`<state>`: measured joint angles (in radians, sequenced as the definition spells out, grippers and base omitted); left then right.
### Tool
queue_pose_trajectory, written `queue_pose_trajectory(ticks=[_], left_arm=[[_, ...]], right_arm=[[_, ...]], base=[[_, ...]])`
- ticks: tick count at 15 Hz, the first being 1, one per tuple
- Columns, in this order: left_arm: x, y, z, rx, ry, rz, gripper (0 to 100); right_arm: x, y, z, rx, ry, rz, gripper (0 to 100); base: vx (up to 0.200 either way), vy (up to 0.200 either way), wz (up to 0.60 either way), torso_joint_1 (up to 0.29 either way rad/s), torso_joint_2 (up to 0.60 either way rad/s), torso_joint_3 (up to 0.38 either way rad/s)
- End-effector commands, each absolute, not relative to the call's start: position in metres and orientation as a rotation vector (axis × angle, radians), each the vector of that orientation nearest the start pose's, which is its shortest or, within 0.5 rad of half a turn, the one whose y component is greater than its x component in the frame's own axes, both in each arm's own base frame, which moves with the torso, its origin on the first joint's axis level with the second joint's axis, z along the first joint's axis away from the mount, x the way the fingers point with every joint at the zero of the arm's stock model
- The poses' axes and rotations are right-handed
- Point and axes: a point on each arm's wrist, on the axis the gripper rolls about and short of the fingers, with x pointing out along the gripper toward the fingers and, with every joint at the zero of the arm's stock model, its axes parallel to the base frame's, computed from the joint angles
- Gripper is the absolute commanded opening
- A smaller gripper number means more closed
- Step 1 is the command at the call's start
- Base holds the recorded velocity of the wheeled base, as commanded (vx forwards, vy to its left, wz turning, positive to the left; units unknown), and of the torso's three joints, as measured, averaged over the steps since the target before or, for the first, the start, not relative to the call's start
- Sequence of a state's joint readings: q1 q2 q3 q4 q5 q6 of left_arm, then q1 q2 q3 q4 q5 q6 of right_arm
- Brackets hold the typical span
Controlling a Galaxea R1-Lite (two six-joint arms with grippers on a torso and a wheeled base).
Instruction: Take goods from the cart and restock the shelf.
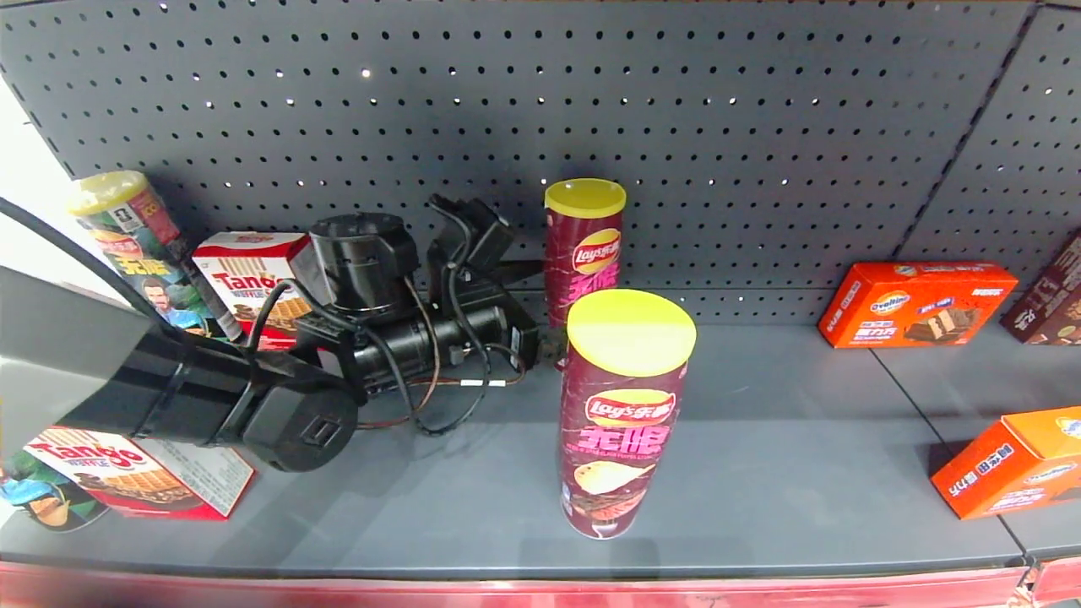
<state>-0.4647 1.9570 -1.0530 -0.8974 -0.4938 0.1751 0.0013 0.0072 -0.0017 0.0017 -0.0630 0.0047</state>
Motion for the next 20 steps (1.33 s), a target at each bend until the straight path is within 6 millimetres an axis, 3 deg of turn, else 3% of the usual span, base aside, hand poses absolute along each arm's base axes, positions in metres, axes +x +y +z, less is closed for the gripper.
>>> queue_pose_trajectory(ticks=[1, 4, 9, 20], left_arm=[[0.319, -0.163, 0.192, 0.162, -0.08, -0.935, 100], [0.313, -0.149, 0.194, 0.187, -0.09, -0.905, 100], [0.316, -0.145, 0.194, 0.235, -0.096, -0.862, 100], [0.332, -0.166, 0.189, 0.232, -0.077, -0.853, 100]], right_arm=[[-0.022, -0.001, 0.076, 0.004, 0.009, -0.061, 100], [-0.022, -0.001, 0.076, 0.004, 0.008, -0.061, 100], [-0.022, -0.001, 0.076, 0.004, 0.008, -0.061, 100], [-0.022, -0.001, 0.076, 0.004, 0.009, -0.061, 100]], base=[[0.0, 0.0, 0.0, 0.0, 0.0, 0.0], [0.0, 0.0, 0.0, 0.0, 0.0, 0.0], [0.0, 0.0, 0.0, 0.0, 0.0, 0.0], [0.0, 0.0, 0.0, 0.0, 0.0, 0.0]])
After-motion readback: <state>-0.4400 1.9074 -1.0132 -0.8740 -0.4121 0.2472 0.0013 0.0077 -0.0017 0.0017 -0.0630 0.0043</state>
